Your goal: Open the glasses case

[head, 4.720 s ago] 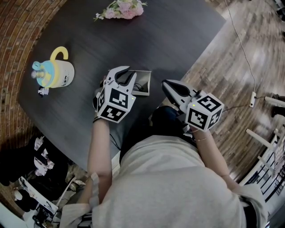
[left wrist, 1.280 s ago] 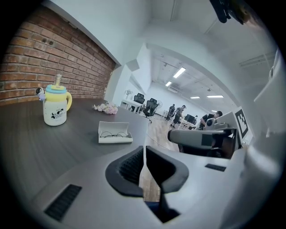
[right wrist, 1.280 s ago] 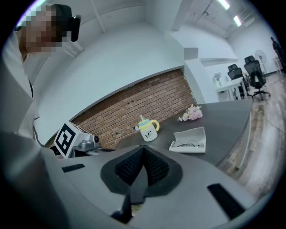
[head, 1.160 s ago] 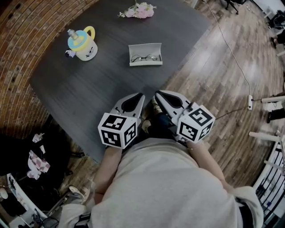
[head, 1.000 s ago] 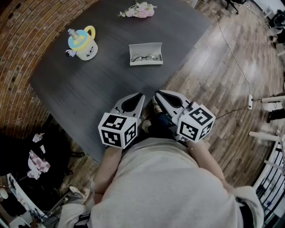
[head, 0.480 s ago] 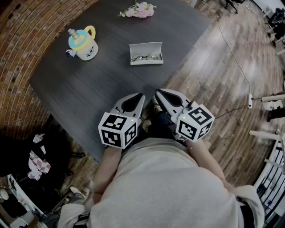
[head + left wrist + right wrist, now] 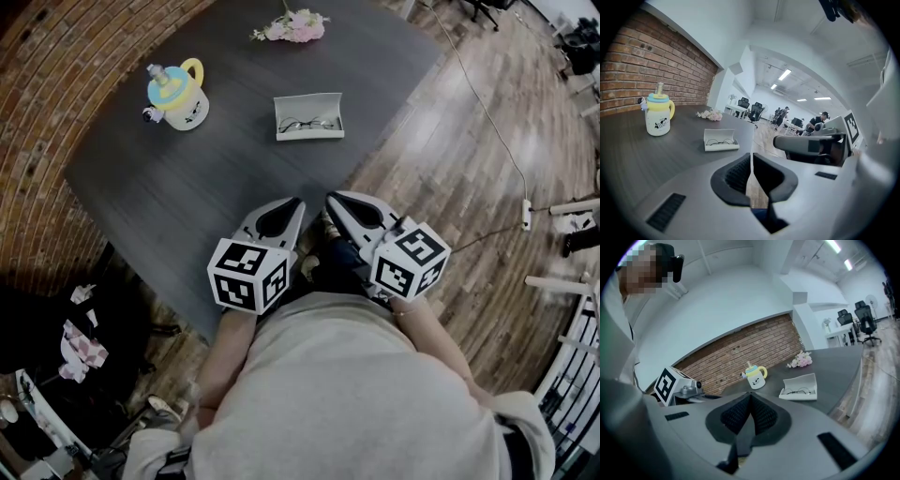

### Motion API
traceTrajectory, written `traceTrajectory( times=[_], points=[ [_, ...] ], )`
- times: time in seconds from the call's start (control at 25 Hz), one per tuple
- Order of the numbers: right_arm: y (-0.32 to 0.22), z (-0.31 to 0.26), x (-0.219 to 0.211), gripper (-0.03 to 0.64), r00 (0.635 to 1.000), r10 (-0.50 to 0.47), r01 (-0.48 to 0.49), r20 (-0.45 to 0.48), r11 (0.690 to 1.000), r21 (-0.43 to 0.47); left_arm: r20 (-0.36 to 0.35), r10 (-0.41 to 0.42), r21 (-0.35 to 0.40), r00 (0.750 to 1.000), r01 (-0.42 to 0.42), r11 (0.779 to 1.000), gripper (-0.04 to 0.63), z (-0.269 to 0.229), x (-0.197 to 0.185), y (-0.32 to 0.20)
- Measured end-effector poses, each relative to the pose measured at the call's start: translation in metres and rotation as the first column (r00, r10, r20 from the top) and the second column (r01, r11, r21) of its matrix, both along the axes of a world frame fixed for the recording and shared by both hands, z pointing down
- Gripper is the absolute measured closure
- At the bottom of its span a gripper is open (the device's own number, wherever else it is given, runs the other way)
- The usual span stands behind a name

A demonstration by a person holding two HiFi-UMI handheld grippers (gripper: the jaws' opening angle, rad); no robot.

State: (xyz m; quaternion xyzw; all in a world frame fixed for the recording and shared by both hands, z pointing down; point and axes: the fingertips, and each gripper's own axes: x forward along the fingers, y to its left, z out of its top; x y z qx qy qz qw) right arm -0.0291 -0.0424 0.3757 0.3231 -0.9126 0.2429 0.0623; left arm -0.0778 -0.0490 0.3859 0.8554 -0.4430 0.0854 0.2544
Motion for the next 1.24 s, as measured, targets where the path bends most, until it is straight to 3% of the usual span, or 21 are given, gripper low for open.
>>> traceTrajectory(
  times=[1.24],
  points=[
    [0.030,0.012,0.024,0.611,1.000,0.025,-0.025,-0.004,0.999,-0.026,-0.007,0.008,-0.012,1.000,-0.008,1.000,0.560,0.005,0.019,0.020]
  ],
)
